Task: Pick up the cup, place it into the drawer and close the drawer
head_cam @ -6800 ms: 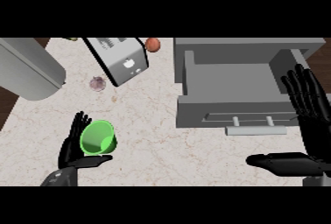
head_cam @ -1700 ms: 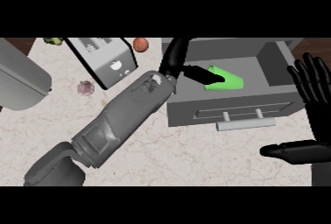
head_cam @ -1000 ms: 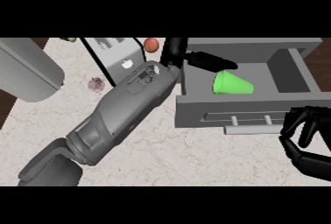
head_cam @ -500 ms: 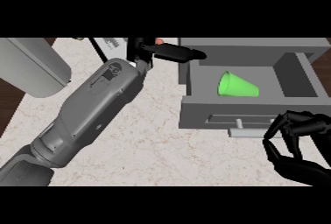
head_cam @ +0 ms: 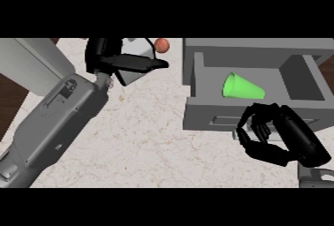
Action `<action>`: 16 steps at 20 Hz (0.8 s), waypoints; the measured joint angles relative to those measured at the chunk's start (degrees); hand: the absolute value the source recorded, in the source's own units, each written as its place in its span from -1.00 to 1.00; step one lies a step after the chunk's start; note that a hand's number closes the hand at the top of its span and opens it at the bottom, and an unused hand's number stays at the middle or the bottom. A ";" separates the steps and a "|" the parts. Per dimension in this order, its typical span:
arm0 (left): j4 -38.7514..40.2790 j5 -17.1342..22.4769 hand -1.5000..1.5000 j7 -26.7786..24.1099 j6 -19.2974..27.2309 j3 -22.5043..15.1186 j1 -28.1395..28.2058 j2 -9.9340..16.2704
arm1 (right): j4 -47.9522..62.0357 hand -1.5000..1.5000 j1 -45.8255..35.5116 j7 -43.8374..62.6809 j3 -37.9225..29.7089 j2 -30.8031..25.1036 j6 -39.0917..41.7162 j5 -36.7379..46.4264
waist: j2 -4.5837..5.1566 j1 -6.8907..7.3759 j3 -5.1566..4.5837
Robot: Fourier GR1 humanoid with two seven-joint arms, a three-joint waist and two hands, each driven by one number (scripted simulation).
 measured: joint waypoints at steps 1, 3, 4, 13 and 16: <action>-0.68 0.16 -1.00 -0.51 -0.81 0.51 1.34 0.79 | 1.65 1.00 -0.95 -0.45 1.03 -0.31 -0.60 2.32 | 0.08 0.09 0.00; -2.95 0.43 -1.00 -0.26 -1.58 1.05 3.72 2.34 | 5.41 1.00 -3.28 -0.50 2.93 -0.83 -1.78 6.95 | 0.12 0.54 -0.01; -3.66 0.45 -1.00 -0.31 -1.81 1.41 4.74 2.91 | 7.44 1.00 -3.93 -1.17 4.23 -0.92 -2.63 9.30 | 0.17 0.52 -0.01; -12.60 1.68 -1.00 -1.01 -6.84 5.58 16.27 9.21 | 31.95 1.00 -14.08 -7.54 8.51 0.96 -13.53 24.00 | 0.41 0.52 0.04; -13.78 1.77 -1.00 -1.12 -8.83 7.43 19.15 10.56 | 42.16 1.00 -19.45 -9.44 7.50 3.27 -16.97 25.83 | 0.50 0.24 0.04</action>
